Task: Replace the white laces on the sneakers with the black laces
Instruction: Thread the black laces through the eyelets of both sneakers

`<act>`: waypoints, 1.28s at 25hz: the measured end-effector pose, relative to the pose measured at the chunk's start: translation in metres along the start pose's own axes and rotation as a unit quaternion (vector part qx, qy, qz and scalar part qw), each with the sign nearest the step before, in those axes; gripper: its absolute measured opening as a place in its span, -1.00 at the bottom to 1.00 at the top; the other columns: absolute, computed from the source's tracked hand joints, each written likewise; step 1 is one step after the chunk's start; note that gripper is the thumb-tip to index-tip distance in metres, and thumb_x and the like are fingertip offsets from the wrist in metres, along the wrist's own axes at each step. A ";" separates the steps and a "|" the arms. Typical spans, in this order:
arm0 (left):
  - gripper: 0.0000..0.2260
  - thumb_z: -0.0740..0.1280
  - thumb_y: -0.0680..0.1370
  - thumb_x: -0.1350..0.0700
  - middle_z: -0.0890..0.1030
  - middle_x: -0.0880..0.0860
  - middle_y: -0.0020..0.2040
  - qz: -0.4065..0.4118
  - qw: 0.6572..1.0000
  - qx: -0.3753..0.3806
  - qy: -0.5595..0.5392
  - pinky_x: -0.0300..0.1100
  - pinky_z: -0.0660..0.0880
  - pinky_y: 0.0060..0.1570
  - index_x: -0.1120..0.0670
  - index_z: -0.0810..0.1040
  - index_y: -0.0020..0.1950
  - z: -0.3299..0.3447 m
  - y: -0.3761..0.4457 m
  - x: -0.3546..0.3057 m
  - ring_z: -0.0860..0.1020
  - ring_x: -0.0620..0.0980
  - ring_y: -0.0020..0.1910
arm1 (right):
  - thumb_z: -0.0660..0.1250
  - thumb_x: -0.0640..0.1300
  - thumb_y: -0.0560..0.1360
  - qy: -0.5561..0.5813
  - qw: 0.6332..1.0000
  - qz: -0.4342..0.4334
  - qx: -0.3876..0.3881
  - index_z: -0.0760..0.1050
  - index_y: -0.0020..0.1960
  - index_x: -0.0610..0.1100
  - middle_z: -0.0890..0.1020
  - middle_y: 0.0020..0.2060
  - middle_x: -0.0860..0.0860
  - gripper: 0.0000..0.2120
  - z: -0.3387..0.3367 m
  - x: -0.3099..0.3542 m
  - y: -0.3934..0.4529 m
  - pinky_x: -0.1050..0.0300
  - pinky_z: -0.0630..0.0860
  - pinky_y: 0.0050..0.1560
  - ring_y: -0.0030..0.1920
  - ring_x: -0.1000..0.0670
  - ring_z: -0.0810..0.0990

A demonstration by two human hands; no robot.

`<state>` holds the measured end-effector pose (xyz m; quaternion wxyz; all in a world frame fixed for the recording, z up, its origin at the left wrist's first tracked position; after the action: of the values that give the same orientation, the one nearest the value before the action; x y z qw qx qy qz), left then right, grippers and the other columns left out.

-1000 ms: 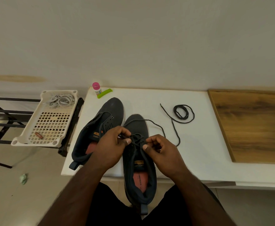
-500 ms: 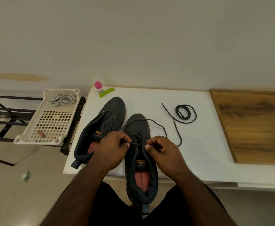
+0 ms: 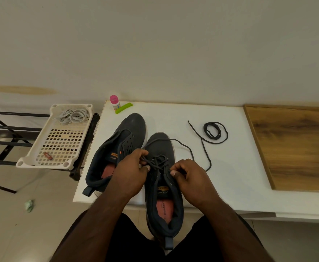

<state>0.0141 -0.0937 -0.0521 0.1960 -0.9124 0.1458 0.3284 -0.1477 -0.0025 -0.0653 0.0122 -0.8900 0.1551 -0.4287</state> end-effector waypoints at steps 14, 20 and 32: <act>-0.65 0.23 0.64 0.18 0.52 -0.09 -0.10 -0.009 0.999 0.033 -0.015 -0.45 0.31 -0.27 0.01 0.33 0.42 0.009 -0.006 0.005 0.50 -0.22 -0.15 | 0.12 -0.19 0.66 -0.104 0.994 0.031 0.006 0.40 -0.08 -0.02 0.53 -0.20 0.07 -0.82 -0.005 -0.013 -0.001 0.12 0.48 -0.14 -0.18 0.05 0.52; -0.75 0.34 0.58 0.14 0.61 0.03 -0.20 -0.032 0.997 0.003 -0.065 -0.35 0.41 -0.31 -0.02 0.38 0.22 0.002 -0.009 0.006 0.58 -0.10 -0.23 | 0.24 -0.12 0.64 -0.064 0.998 -0.008 0.001 0.55 0.10 0.04 0.57 -0.07 0.15 -0.86 -0.006 0.003 -0.004 0.34 0.42 -0.03 -0.05 0.15 0.53; -0.81 0.42 0.54 0.04 0.58 0.01 -0.25 -0.063 0.995 -0.009 -0.076 -0.23 0.42 -0.26 0.01 0.41 -0.01 -0.002 -0.016 0.008 0.56 -0.08 -0.23 | 0.13 -0.18 0.66 -0.140 0.989 0.021 0.043 0.51 0.35 0.10 0.52 0.03 0.04 -0.64 -0.013 0.007 -0.011 0.26 0.39 0.01 0.01 0.10 0.50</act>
<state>0.0270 -0.0815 -0.0515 0.2188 -0.8938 0.0700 0.3852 -0.1508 0.0070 -0.0506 0.0812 -0.9365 0.1514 -0.3056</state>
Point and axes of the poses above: each hand's wrist, its own y-axis towards the middle knuckle, its own z-axis out of the palm, x = y × z, the point moved 7 cm from there along y, towards the middle knuckle
